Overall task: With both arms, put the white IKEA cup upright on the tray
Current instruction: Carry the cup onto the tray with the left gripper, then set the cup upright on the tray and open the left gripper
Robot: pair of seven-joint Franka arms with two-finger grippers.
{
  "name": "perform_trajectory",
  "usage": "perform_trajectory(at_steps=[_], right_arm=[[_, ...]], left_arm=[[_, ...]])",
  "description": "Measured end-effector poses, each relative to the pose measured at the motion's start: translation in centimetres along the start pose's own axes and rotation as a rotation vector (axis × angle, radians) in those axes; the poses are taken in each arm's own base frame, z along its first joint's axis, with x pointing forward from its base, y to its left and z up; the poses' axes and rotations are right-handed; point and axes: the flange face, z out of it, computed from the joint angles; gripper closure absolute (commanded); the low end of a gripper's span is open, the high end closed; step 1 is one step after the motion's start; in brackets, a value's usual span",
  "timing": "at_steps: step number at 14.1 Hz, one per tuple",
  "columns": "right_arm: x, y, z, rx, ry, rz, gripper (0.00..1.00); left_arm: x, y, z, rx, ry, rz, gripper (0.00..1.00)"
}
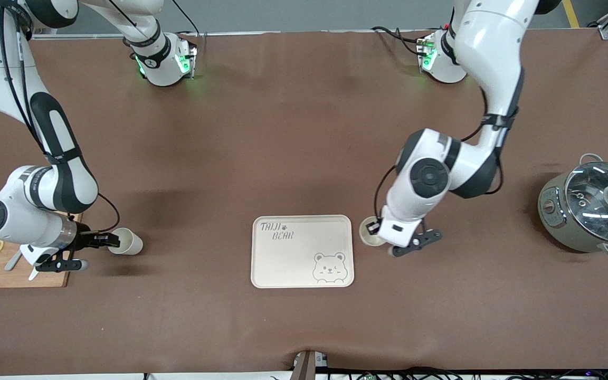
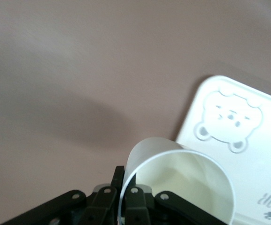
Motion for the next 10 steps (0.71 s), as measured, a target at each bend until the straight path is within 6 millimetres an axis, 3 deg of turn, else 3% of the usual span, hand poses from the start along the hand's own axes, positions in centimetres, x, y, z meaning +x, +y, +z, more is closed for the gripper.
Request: perform_trajectory(at_steps=[3, 6, 8, 10], right_arm=[[0.0, 0.0, 0.0, 0.000, 0.000, 0.000, 0.73], [0.0, -0.1, 0.0, 0.001, 0.000, -0.001, 0.91], [0.1, -0.3, -0.1, 0.003, 0.002, -0.003, 1.00], [0.3, -0.9, -0.4, 0.009, 0.007, -0.010, 1.00]], left_arm=[[-3.6, 4.1, 2.9, 0.005, -0.009, -0.039, 1.00], [-5.8, 6.5, 4.7, -0.019, 0.003, -0.056, 1.00], [-6.4, 7.2, 5.9, -0.045, 0.018, -0.063, 1.00], [-6.5, 7.5, 6.8, -0.062, 0.027, -0.065, 1.00]])
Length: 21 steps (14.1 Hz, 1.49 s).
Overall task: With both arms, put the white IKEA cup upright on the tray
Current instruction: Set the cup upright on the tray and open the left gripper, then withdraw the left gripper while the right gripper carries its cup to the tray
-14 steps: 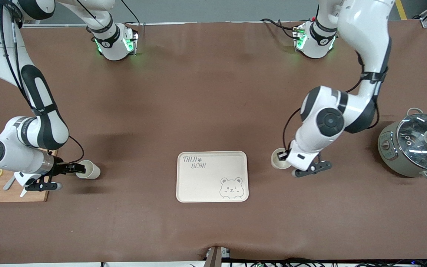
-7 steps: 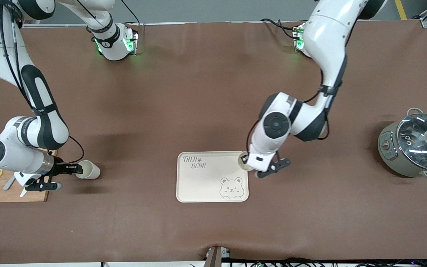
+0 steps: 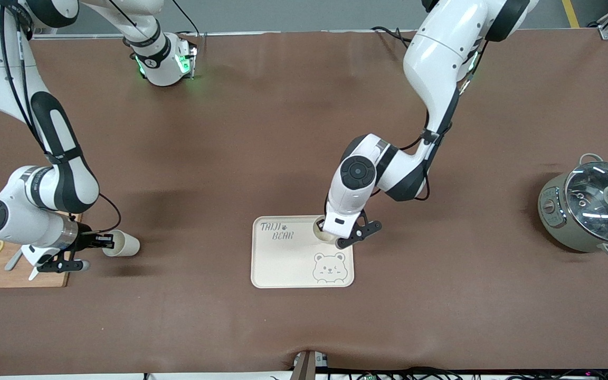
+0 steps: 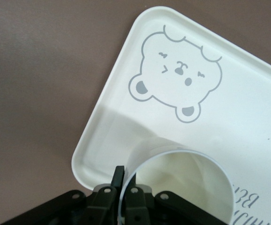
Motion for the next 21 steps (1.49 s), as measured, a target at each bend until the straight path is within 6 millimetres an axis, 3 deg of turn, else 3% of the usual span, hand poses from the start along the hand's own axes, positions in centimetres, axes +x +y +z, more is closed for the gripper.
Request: perform_trajectory(at_steps=[6, 8, 11, 14, 18, 21], right_arm=[[0.0, -0.1, 0.0, -0.002, 0.000, -0.004, 1.00], [0.1, -0.1, 0.0, -0.002, 0.000, -0.005, 1.00], [0.1, -1.0, -0.5, 0.004, -0.028, -0.016, 1.00], [0.3, -4.2, -3.2, 0.003, -0.056, 0.011, 1.00], [-0.3, -9.6, -6.6, -0.003, -0.102, 0.098, 1.00], [-0.7, -15.3, -8.2, 0.050, -0.112, 0.205, 1.00]], left_arm=[[0.2, -0.2, 2.0, 0.000, 0.003, -0.003, 1.00], [0.2, -0.1, 2.3, -0.006, 0.006, -0.002, 0.00], [-0.1, 0.2, 2.6, -0.013, 0.012, -0.013, 0.00], [0.8, 0.8, 0.5, 0.025, 0.006, -0.041, 0.00], [4.0, 0.0, -5.5, 0.125, -0.042, -0.002, 0.00], [7.0, -2.8, -11.0, 0.178, -0.083, 0.077, 0.00]])
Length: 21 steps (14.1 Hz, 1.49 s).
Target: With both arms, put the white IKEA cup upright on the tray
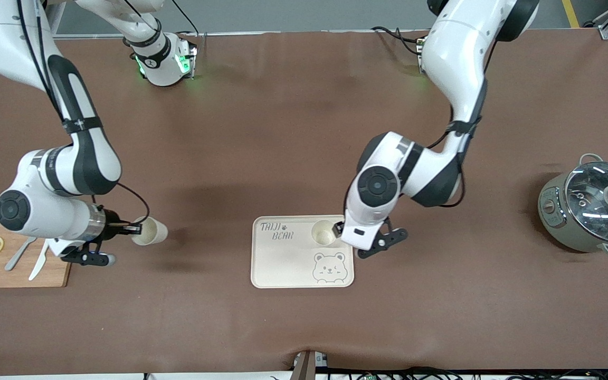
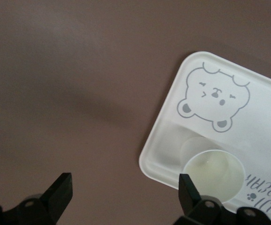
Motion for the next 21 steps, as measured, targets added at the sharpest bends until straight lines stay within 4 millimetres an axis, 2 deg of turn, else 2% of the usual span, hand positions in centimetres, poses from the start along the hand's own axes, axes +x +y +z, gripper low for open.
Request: perform_trajectory(at_steps=[1, 3, 4, 5, 7, 8, 10, 12, 14, 16, 18, 21], right_arm=[[-0.6, -2.0, -0.3, 0.011, -0.001, 0.034, 1.00], [-2.1, -6.5, -0.5, 0.013, 0.002, 0.105, 1.00], [-3.0, -8.9, -0.6, 0.012, 0.005, 0.139, 1.00], [-3.8, -11.3, -0.6, 0.013, 0.011, 0.169, 1.00], [-5.1, -14.9, -1.0, 0.021, 0.032, 0.197, 1.00], [-5.4, -16.0, -1.2, 0.030, 0.046, 0.205, 1.00], [-5.8, -17.5, -1.1, 0.046, 0.071, 0.224, 1.00], [-6.4, -19.6, 0.2, 0.061, 0.090, 0.235, 1.00], [-6.8, -21.5, 1.8, 0.070, 0.107, 0.243, 1.00], [-7.0, -22.7, 3.6, 0.034, 0.128, 0.244, 1.00], [-7.2, -24.1, 5.1, -0.005, 0.155, 0.259, 1.00], [-7.0, -25.8, 7.0, 0.014, 0.183, 0.265, 1.00]], left_arm=[[1.6, -2.2, -2.5, -0.002, 0.002, 0.031, 0.00], [6.0, -8.1, -7.4, -0.027, 0.024, 0.084, 0.00], [8.5, -11.5, -8.8, -0.035, 0.031, 0.104, 0.00], [11.1, -15.1, -9.3, -0.038, 0.032, 0.130, 0.00], [15.6, -21.6, -8.2, -0.038, 0.027, 0.196, 0.00], [17.6, -24.3, -7.5, -0.047, 0.037, 0.225, 0.00], [20.4, -28.1, -6.0, -0.080, 0.057, 0.271, 0.00], [22.1, -30.8, -5.2, -0.132, 0.068, 0.375, 0.00], [22.9, -33.3, -6.8, -0.173, 0.095, 0.413, 0.00], [21.7, -35.0, -11.1, -0.180, 0.124, 0.412, 0.00], [18.6, -36.1, -15.4, -0.187, 0.138, 0.413, 0.00], [12.8, -37.3, -19.5, -0.195, 0.139, 0.405, 0.00]])
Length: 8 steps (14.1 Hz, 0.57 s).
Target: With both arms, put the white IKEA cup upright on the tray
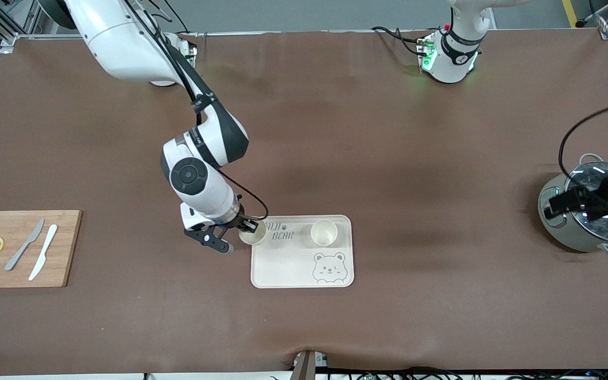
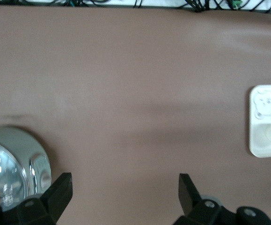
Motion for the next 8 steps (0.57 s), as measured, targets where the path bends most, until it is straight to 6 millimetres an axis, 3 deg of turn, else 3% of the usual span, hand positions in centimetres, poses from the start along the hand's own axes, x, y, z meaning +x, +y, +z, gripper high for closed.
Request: perform_trajectory(at_steps=[4, 6, 8], right_arm=[[0.1, -0.4, 2.0, 0.021, 0.012, -0.002, 1.00], [0.2, -0.5, 2.5, 0.029, 0.018, -0.003, 1.00], [-0.1, -0.7, 3.1, 0.029, 0.018, -0.008, 1.00]], left_arm=[[-5.4, 4.2, -2.6, 0.042, -0.014, 0.029, 0.00], [-6.8, 5.6, -3.8, 0.080, -0.013, 0.047, 0.00], [-7.4, 5.7, -5.0, 0.089, -0.001, 0.046, 0.00]])
